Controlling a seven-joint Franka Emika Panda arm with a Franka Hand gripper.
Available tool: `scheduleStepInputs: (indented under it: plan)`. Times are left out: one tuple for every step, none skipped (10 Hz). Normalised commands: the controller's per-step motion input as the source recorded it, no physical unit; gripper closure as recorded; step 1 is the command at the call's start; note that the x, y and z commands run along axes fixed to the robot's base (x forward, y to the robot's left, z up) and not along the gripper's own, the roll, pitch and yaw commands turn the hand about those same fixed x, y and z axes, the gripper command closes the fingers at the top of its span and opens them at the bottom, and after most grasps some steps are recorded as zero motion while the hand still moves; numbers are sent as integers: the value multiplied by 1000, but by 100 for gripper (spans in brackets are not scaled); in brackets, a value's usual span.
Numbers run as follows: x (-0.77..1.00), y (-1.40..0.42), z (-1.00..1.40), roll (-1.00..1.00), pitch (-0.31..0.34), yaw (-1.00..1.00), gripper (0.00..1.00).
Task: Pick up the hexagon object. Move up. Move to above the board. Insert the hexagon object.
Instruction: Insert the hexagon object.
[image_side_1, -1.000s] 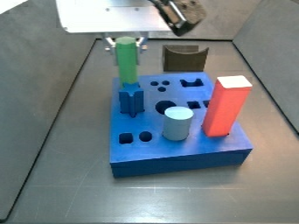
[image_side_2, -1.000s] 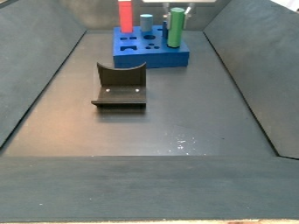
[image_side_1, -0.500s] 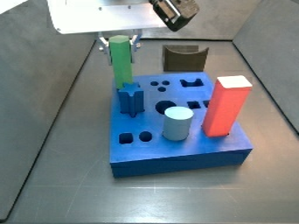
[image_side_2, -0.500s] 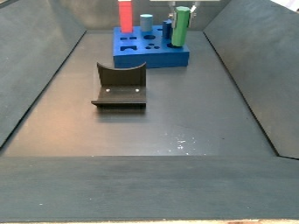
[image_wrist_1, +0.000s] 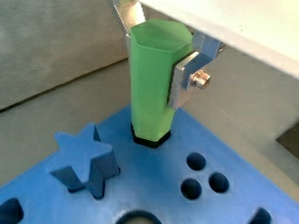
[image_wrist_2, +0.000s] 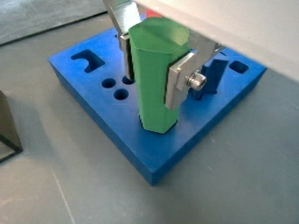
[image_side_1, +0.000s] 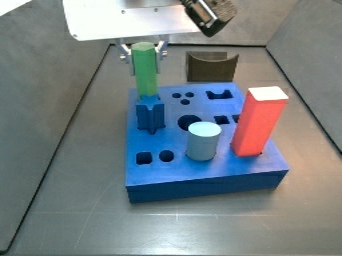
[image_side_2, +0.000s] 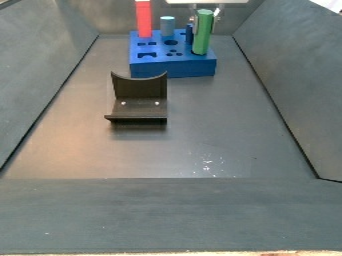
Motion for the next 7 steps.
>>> scheduleStepInputs:
  plan:
    - [66, -80, -83, 133, 0, 46, 100]
    - [0, -66, -137, 117, -37, 46, 100]
    - [0, -60, -163, 131, -56, 43, 100]
    - [0, -46, -223, 139, -83, 54, 100]
    - [0, -31, -474, 174, -134, 63, 100]
    - [0, -14, -660, 213, -193, 80, 100]
    - [0, -26, -654, 253, -166, 106, 100]
